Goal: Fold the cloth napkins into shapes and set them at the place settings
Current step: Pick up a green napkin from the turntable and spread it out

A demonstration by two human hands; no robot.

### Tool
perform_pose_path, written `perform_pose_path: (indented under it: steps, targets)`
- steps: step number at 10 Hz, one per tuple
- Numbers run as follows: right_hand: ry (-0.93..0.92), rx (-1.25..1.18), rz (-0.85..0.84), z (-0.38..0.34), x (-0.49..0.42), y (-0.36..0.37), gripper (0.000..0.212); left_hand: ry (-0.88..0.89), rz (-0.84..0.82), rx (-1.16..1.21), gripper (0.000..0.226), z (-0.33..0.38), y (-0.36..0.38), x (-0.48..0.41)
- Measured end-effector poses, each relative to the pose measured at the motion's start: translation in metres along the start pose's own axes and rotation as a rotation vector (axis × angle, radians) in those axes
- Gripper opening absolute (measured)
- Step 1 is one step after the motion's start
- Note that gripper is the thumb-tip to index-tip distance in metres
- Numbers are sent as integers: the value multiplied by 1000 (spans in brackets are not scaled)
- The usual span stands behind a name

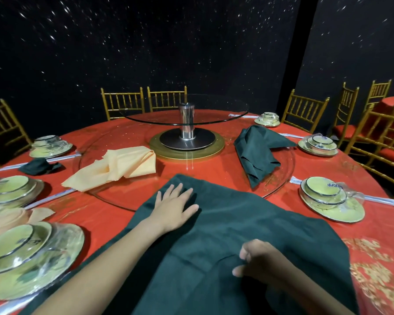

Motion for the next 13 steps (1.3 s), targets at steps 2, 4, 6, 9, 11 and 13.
perform_pose_path:
  steps: [2, 4, 6, 9, 11, 13]
  targets:
    - [-152, -138, -13, -22, -6, -20, 35, 104, 40, 113, 85, 7, -12, 59]
    - [-157, -319, 255, -36, -18, -75, 37, 60, -72, 365, 98, 3, -4, 104]
    - [-120, -232, 492, -51, -53, -127, 28, -97, -100, 639, 89, -18, -7, 130]
    - [73, -169, 548, -83, -150, -129, 14, -374, 182, 127, 30, -114, -38, 153]
    - [82, -121, 505, -101, -195, -107, 24, -400, 244, 50, 77, -131, -36, 131]
    - [80, -83, 422, -110, -230, -77, 24, -453, -99, 43, 72, -253, 126, 171]
Point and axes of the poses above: each hand's wrist, its own x-axis away from the middle knuckle, its own y-axis out of the palm, z = x × y, the point moved 10 cm from there along -x, towards the middle knuckle, and after that the axes turned 2 degrees about y, right-handed, at the moved point
